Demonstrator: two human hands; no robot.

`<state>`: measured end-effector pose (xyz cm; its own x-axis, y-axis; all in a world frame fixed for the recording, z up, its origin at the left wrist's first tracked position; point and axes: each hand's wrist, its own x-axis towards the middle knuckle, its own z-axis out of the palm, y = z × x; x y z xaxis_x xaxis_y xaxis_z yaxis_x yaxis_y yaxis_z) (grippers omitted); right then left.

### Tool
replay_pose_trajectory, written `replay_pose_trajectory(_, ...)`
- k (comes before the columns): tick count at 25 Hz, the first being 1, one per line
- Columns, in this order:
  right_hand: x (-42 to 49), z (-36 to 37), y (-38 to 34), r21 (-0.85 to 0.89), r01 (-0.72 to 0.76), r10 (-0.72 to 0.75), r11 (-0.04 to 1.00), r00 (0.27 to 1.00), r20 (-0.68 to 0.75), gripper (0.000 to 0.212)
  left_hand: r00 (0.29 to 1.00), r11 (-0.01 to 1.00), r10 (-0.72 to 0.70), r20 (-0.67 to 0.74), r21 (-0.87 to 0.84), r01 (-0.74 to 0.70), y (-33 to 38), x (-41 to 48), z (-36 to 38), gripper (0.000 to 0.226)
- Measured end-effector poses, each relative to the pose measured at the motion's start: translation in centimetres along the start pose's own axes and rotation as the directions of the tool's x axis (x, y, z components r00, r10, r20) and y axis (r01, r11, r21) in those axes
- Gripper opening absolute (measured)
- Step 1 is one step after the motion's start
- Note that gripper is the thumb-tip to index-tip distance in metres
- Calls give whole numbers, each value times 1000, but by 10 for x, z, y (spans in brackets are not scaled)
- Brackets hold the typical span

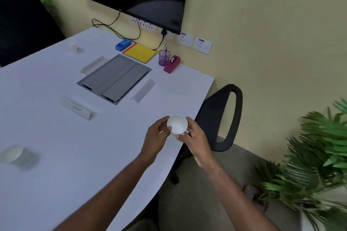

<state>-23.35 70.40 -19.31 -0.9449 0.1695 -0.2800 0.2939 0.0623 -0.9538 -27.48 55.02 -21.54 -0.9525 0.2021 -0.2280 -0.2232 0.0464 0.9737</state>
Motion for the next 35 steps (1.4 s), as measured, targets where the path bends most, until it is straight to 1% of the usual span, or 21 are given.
replay_pose_trajectory(3, 59, -6, -6, -64, -30, 33, 997, 998, 44, 63, 1000, 1000, -15, -16, 7, 15, 3, 46, 4, 36)
replay_pose_trajectory(6, 111, -9, -10, -89, -123, 127, 988, 991, 44, 70, 996, 997, -72, -54, 26, 74, 2, 88, 8, 39)
replay_pose_trajectory(10, 192, -19, -2, -186, -177, 192, 966, 979, 68, 65, 992, 995, -82, -96, 53, 87, -10, 144, 22, 44)
replay_pose_trajectory(12, 232, -28, 5, -230, -197, 220, 953, 972, 79, 64, 984, 989, -120, -134, 67, 130, -21, 171, 35, 47)
replay_pose_trajectory(15, 286, -39, 21, -308, -194, 239, 931, 965, 112, 61, 971, 984, -144, -190, 80, 161, -36, 212, 54, 49)
replay_pose_trajectory(19, 337, -46, 38, -386, -165, 252, 908, 950, 186, 61, 937, 970, -219, -273, 43, 239, -50, 254, 73, 50)
replay_pose_trajectory(22, 367, -51, 48, -437, -136, 260, 889, 936, 237, 64, 910, 956, -271, -314, 23, 293, -59, 279, 83, 57)
replay_pose_trajectory(25, 384, -54, 58, -464, -74, 233, 883, 926, 297, 66, 901, 941, -328, -285, -21, 336, -66, 291, 85, 70)
replay_pose_trajectory(28, 396, -58, 62, -476, -57, 244, 878, 908, 340, 68, 900, 934, -354, -255, -48, 354, -71, 296, 85, 68)
replay_pose_trajectory(31, 398, -60, 63, -458, -61, 250, 887, 897, 364, 67, 892, 932, -361, -271, -72, 355, -70, 294, 85, 71)
replay_pose_trajectory(35, 393, -64, 54, -466, -87, 272, 880, 898, 346, 64, 883, 936, -333, -331, -2, 353, -64, 283, 79, 69)
